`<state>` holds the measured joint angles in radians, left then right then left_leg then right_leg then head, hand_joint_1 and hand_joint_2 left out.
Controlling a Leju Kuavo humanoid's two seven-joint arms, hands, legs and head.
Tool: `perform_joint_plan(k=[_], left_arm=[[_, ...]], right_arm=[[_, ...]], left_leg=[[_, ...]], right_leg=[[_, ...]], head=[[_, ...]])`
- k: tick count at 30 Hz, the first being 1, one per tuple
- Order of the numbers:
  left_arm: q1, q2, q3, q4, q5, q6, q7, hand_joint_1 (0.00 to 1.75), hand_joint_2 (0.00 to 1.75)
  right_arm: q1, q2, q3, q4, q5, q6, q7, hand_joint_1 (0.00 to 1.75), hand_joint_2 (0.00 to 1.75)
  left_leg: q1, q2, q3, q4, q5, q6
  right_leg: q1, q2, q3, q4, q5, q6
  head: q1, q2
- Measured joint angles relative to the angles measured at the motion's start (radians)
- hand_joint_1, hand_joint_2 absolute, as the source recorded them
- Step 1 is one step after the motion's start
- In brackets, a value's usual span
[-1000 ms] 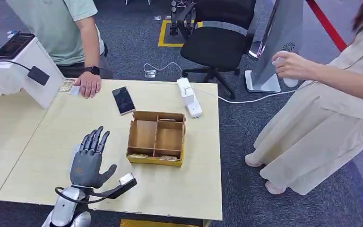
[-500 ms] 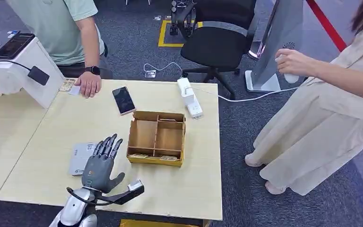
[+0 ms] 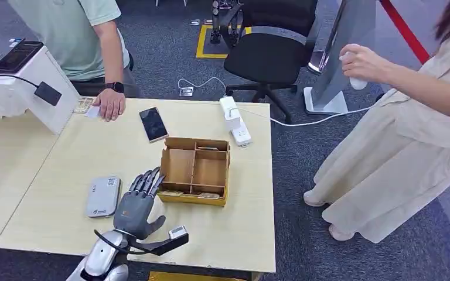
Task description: Pass the card to the sensor for recognition and then transmit it.
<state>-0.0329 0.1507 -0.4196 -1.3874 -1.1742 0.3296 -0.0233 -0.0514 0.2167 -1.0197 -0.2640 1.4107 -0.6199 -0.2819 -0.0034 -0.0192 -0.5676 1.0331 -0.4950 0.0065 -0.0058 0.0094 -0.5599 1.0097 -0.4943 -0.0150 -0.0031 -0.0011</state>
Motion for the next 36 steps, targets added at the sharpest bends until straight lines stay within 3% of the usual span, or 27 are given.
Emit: perform_joint_plan(k=[12, 36], left_arm=[[-0.045, -0.028, -0.005, 0.0, -0.002, 0.065, 0.016, 0.0, 1.75], [-0.057, -0.026, -0.03, 0.034, 0.031, -0.047, 0.016, 0.0, 1.75]], right_arm=[[-0.002, 0.0, 0.005, 0.002, 0.002, -0.001, 0.009, 0.0, 0.0], [-0.002, 0.0, 0.018, 0.005, -0.002, -0.001, 0.01, 0.0, 0.0]], left_leg=[[0.0, 0.0, 0.0, 0.0, 0.0, 0.0], [0.0, 0.0, 0.0, 0.0, 0.0, 0.0]], right_leg=[[0.0, 0.0, 0.0, 0.0, 0.0, 0.0], [0.0, 0.0, 0.0, 0.0, 0.0, 0.0]], head=[[0.0, 0.0], [0.0, 0.0]])
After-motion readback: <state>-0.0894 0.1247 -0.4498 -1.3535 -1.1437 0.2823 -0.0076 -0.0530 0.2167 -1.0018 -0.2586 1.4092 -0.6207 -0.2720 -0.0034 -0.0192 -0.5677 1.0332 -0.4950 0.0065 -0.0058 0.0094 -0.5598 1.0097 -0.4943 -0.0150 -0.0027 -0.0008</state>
